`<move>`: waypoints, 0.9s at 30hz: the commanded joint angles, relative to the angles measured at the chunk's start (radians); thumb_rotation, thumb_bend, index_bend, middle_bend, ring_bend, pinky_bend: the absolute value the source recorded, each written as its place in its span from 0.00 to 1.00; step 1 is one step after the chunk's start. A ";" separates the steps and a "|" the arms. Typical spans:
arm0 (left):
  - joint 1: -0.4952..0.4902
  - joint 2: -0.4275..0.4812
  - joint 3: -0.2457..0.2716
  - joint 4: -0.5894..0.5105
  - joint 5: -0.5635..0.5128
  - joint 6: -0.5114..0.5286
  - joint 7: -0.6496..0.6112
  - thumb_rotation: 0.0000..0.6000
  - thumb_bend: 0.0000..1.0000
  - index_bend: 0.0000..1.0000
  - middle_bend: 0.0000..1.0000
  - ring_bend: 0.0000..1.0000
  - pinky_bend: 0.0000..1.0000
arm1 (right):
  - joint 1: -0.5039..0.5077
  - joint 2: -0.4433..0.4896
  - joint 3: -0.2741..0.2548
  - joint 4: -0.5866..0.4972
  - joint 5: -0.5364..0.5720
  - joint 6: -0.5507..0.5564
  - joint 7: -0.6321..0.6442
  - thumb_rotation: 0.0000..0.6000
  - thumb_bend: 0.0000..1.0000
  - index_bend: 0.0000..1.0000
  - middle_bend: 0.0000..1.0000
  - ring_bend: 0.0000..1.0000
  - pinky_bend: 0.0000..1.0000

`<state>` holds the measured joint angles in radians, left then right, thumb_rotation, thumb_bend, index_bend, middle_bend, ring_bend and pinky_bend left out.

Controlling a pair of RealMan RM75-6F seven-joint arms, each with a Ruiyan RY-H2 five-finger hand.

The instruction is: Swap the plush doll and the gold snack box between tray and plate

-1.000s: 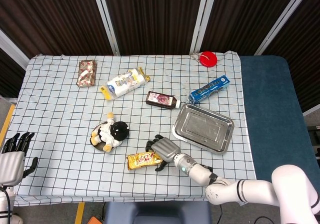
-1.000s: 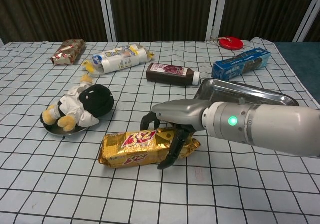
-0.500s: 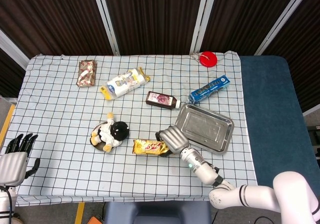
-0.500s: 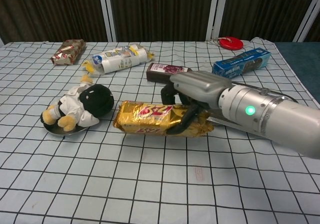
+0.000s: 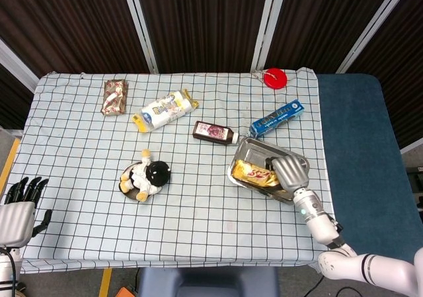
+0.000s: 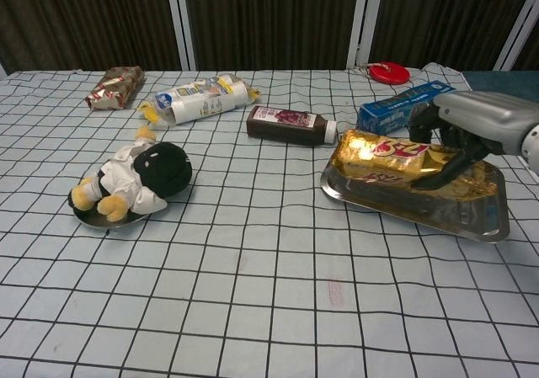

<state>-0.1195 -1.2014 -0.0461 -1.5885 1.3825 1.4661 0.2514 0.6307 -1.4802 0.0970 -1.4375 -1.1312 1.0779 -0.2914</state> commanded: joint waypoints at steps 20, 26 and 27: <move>0.000 -0.007 -0.004 0.000 -0.003 -0.017 0.018 1.00 0.44 0.14 0.11 0.03 0.11 | -0.152 0.191 -0.059 -0.127 -0.113 0.128 0.004 1.00 0.12 0.00 0.00 0.00 0.03; 0.003 -0.005 -0.007 -0.001 -0.002 -0.011 0.021 1.00 0.44 0.14 0.11 0.03 0.11 | -0.285 0.246 -0.063 -0.194 -0.163 0.346 0.028 1.00 0.12 0.00 0.00 0.00 0.03; 0.004 -0.004 -0.009 -0.003 -0.002 -0.006 0.021 1.00 0.44 0.14 0.11 0.03 0.11 | -0.307 0.250 -0.062 -0.195 -0.166 0.379 0.033 1.00 0.12 0.00 0.00 0.00 0.03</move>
<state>-0.1169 -1.2066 -0.0533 -1.5900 1.3803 1.4566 0.2722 0.3963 -1.2599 0.0372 -1.6021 -1.2691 1.3588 -0.2744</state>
